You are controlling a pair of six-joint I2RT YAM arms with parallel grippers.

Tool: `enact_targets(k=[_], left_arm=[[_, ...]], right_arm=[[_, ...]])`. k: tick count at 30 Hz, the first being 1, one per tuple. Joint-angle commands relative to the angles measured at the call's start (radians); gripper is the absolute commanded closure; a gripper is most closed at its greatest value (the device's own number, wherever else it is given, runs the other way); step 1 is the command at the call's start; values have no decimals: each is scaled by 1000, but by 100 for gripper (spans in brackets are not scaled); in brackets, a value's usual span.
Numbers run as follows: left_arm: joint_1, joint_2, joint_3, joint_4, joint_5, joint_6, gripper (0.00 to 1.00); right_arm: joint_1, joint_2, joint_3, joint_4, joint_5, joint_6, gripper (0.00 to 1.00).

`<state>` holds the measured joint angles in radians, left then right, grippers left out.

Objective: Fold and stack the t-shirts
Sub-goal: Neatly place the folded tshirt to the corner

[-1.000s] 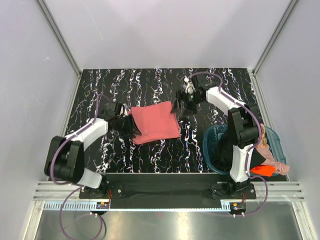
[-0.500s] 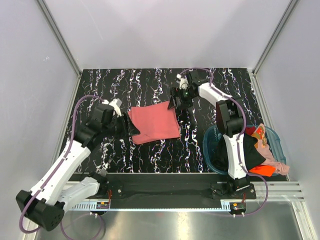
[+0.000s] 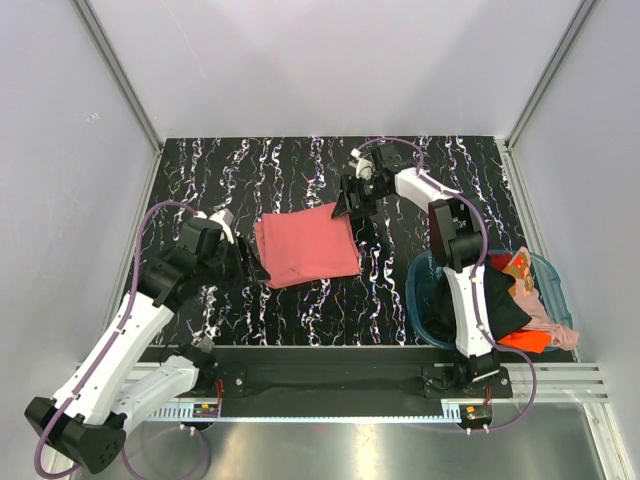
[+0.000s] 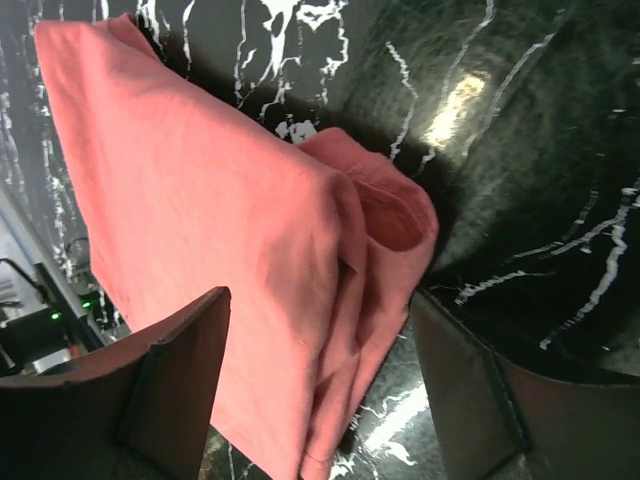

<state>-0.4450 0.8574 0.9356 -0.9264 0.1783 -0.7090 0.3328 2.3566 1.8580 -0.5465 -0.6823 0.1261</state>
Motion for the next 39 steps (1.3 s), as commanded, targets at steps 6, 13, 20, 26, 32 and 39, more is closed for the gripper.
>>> enact_targets(k=[6, 13, 20, 26, 32, 39], left_arm=[[3, 5, -6, 26, -2, -12, 44], [6, 3, -11, 3, -3, -14, 43], [9, 8, -37, -49, 0, -4, 43], [9, -4, -76, -80, 1, 8, 43], [11, 38, -103, -83, 33, 25, 43], [11, 149, -93, -43, 64, 60, 43]], right_arm=[[40, 87, 35, -12, -22, 59, 46], [35, 89, 150, -107, 153, 38, 100], [-32, 76, 394, -354, 529, -121, 100], [-146, 119, 547, -451, 686, -305, 100], [-260, 151, 567, -394, 797, -410, 100], [-365, 193, 666, -253, 847, -539, 100]])
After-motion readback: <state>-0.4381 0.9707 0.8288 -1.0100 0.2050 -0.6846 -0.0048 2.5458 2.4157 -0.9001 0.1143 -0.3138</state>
